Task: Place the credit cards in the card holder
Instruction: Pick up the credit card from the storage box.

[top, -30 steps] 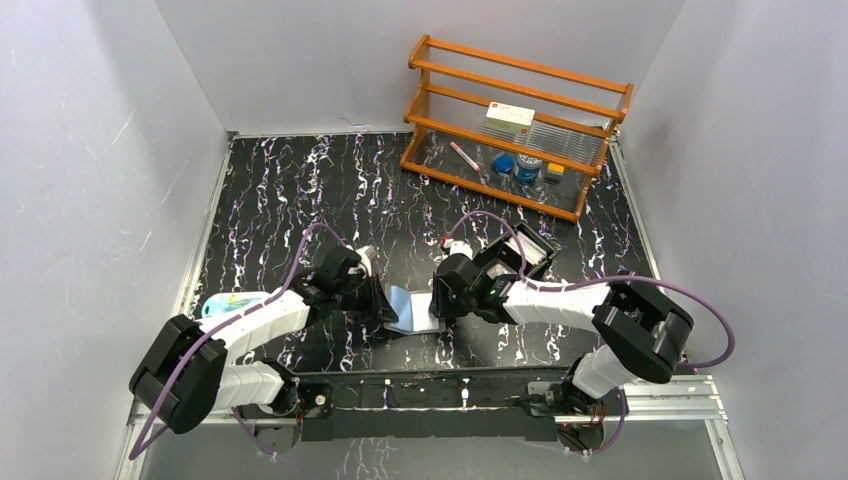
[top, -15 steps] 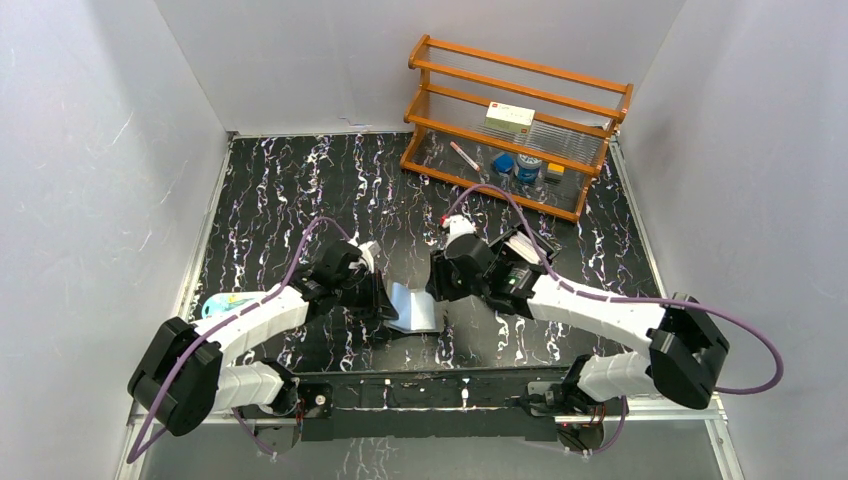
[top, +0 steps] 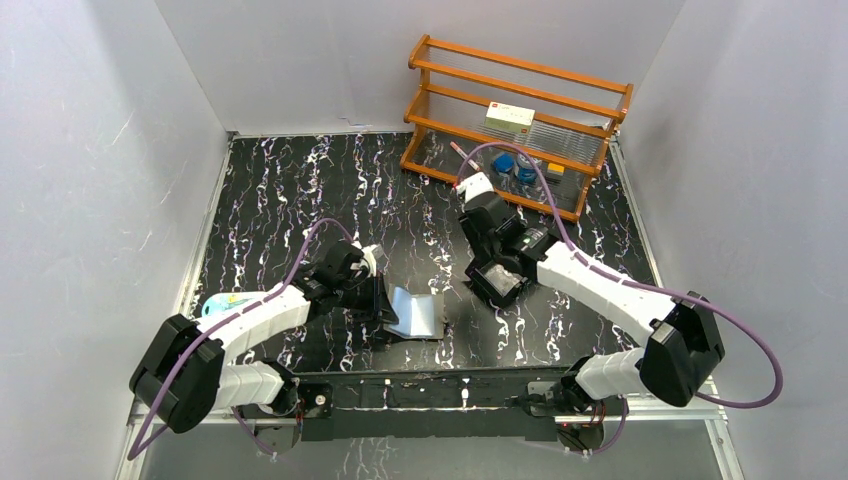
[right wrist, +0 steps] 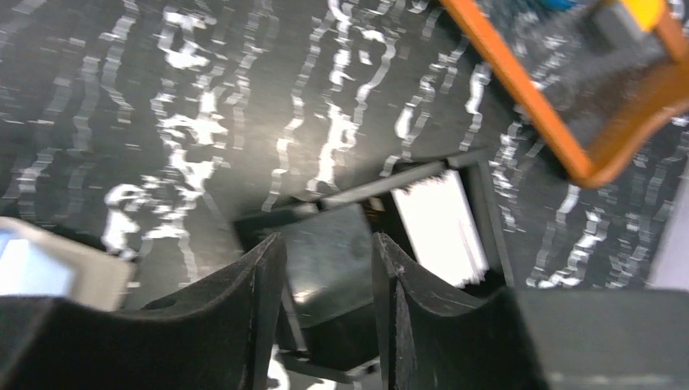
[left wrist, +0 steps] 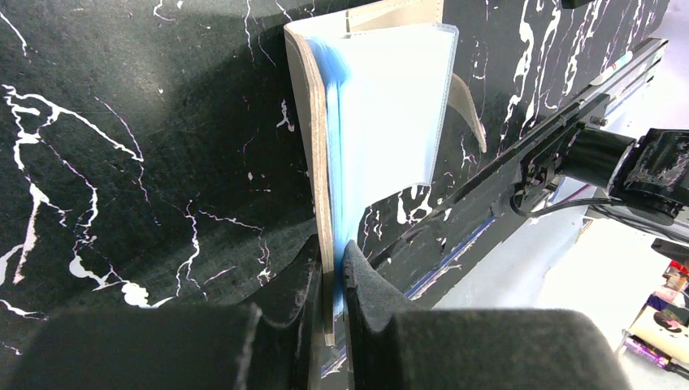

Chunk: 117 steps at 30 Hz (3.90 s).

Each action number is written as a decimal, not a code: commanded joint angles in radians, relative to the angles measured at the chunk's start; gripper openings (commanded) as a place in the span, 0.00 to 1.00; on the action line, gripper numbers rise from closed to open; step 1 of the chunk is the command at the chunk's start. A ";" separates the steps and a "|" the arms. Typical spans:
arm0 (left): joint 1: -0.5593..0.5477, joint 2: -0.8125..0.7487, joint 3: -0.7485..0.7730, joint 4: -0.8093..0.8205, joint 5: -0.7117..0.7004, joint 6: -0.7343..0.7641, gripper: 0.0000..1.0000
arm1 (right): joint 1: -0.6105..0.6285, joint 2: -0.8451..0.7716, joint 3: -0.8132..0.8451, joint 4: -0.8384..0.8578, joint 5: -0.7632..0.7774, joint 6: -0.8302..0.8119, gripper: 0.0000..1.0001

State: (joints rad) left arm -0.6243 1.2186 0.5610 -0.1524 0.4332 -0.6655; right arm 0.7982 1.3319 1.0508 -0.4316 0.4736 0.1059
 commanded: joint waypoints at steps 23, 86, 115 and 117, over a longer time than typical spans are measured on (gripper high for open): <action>-0.005 -0.102 0.055 -0.102 0.057 0.037 0.00 | -0.213 0.131 -0.182 0.187 0.010 -0.414 0.58; -0.005 -0.119 0.034 -0.106 0.022 0.030 0.00 | -0.215 0.173 -0.296 0.345 0.148 -0.515 0.54; -0.005 -0.119 0.040 -0.109 0.021 0.026 0.00 | -0.214 0.135 -0.255 0.320 0.206 -0.500 0.44; -0.005 -0.116 0.040 -0.108 0.021 0.026 0.00 | -0.215 0.137 -0.255 0.322 0.201 -0.501 0.44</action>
State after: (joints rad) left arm -0.6250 1.1290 0.5808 -0.2443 0.4442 -0.6395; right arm 0.5892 1.4929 0.7574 -0.1238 0.6487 -0.4038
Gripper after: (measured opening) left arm 0.076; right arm 0.438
